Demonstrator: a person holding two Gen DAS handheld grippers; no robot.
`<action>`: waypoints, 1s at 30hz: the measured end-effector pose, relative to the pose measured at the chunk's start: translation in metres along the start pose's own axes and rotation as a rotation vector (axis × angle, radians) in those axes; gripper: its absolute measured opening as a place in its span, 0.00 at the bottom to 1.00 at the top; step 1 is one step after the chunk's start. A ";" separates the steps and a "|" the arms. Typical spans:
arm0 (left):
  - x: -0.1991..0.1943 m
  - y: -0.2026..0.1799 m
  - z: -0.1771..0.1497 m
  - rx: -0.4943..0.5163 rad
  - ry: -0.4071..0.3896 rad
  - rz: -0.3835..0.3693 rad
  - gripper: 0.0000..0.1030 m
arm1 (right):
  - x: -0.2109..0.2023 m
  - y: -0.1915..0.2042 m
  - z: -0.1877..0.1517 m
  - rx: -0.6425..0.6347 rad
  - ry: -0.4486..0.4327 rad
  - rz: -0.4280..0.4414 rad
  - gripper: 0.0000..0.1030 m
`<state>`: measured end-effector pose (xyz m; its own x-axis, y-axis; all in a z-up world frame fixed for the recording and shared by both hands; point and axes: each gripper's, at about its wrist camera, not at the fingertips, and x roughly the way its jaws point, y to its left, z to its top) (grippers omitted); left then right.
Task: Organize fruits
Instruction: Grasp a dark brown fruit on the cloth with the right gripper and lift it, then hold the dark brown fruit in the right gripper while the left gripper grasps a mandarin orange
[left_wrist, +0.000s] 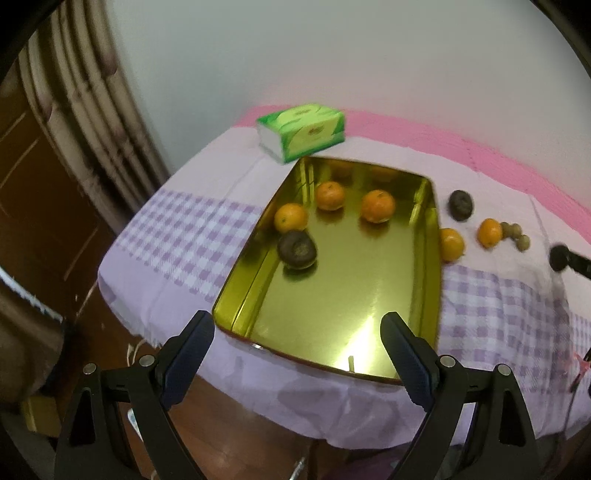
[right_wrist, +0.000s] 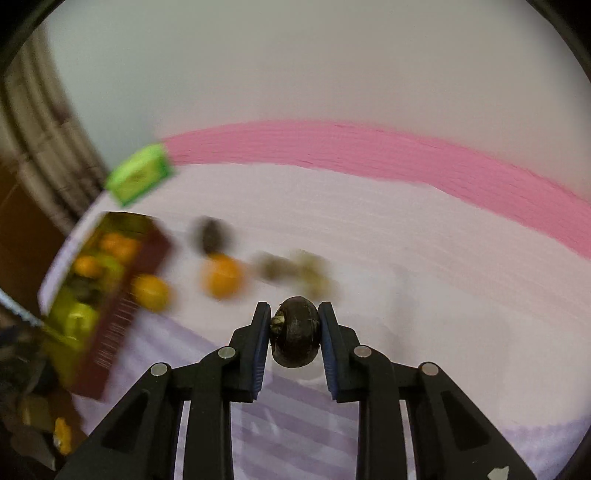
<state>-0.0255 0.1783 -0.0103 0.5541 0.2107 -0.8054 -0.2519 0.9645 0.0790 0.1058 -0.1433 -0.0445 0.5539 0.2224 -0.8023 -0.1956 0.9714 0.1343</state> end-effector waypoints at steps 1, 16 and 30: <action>-0.004 -0.006 -0.001 0.024 -0.022 -0.013 0.89 | -0.001 -0.025 -0.010 0.034 0.007 -0.043 0.23; -0.031 -0.110 0.025 0.370 -0.133 -0.315 0.89 | 0.000 -0.107 -0.055 0.014 -0.034 -0.173 0.23; 0.065 -0.219 0.081 0.487 0.002 -0.394 0.84 | -0.004 -0.126 -0.061 0.081 -0.111 -0.055 0.24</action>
<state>0.1299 -0.0065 -0.0327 0.5305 -0.1756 -0.8293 0.3617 0.9317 0.0341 0.0787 -0.2716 -0.0944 0.6489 0.1716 -0.7413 -0.0987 0.9850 0.1417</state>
